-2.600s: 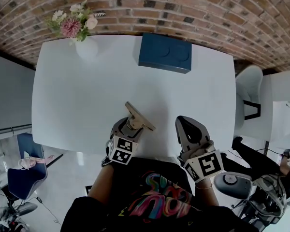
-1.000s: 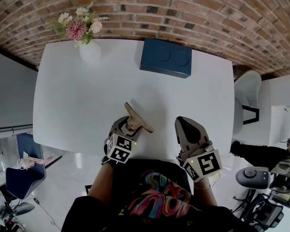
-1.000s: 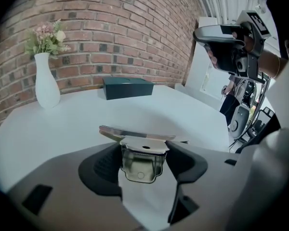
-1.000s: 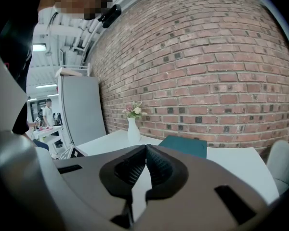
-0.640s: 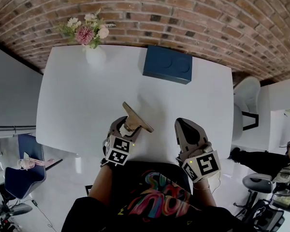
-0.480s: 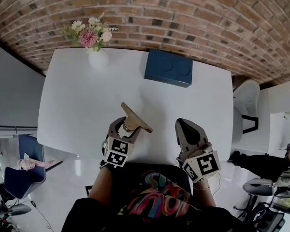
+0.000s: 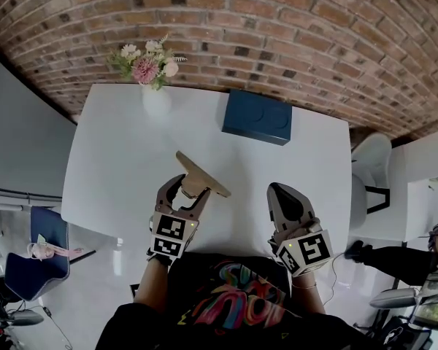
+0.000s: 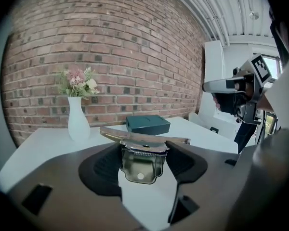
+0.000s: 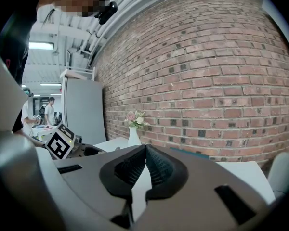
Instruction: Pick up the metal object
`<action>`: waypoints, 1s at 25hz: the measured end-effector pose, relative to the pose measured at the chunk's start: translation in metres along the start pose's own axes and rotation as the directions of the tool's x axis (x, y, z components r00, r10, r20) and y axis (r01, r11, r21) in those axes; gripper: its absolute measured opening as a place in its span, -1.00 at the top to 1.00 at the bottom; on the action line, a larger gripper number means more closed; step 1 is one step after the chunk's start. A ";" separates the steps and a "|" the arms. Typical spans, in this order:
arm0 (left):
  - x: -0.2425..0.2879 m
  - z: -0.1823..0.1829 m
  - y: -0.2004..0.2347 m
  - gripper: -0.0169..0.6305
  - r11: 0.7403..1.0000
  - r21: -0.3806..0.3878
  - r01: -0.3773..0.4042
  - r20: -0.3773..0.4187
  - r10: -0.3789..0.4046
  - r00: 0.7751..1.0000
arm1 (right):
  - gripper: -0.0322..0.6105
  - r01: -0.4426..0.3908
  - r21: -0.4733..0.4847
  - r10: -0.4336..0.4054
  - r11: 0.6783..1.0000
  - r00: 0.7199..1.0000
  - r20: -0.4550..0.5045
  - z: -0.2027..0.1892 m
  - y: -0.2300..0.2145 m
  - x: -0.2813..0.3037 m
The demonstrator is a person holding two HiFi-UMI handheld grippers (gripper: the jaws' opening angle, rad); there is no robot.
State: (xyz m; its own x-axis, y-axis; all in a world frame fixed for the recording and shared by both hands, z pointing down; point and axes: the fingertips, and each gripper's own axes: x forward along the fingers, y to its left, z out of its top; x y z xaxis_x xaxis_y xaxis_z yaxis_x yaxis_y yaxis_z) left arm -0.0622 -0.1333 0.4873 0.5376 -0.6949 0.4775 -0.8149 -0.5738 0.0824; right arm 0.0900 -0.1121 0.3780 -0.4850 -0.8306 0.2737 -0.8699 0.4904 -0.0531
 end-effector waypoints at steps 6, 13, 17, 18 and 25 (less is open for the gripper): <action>-0.020 0.041 0.004 0.04 1.000 -0.012 -0.009 0.109 0.010 0.994 | 0.85 -0.006 0.008 0.006 1.000 1.000 0.006 0.002 -0.003 0.002; -0.043 0.077 0.005 0.04 0.998 -0.051 -0.027 0.211 0.037 0.977 | 0.85 -0.022 -0.002 0.022 1.000 1.000 -0.018 0.000 -0.007 0.003; -0.054 0.085 0.008 0.04 0.997 -0.044 -0.067 0.242 0.075 0.967 | 0.85 -0.022 0.002 0.022 1.000 0.999 -0.024 -0.003 -0.012 0.002; -0.056 0.086 0.008 0.04 0.996 -0.044 -0.073 0.244 0.081 0.966 | 0.85 -0.020 0.007 0.020 1.000 0.999 -0.026 -0.003 -0.013 0.001; -0.061 0.080 0.007 0.04 0.994 -0.060 -0.087 0.233 0.099 0.967 | 0.85 -0.025 0.009 0.025 1.000 1.000 -0.015 -0.003 -0.017 0.000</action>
State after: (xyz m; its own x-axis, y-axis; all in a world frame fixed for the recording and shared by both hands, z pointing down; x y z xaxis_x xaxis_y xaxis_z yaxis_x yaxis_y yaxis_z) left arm -0.0831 -0.1293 0.3889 0.4901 -0.8300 0.2664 -0.8701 -0.4840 0.0930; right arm 0.1053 -0.1194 0.3816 -0.5052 -0.8141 0.2864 -0.8583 0.5086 -0.0686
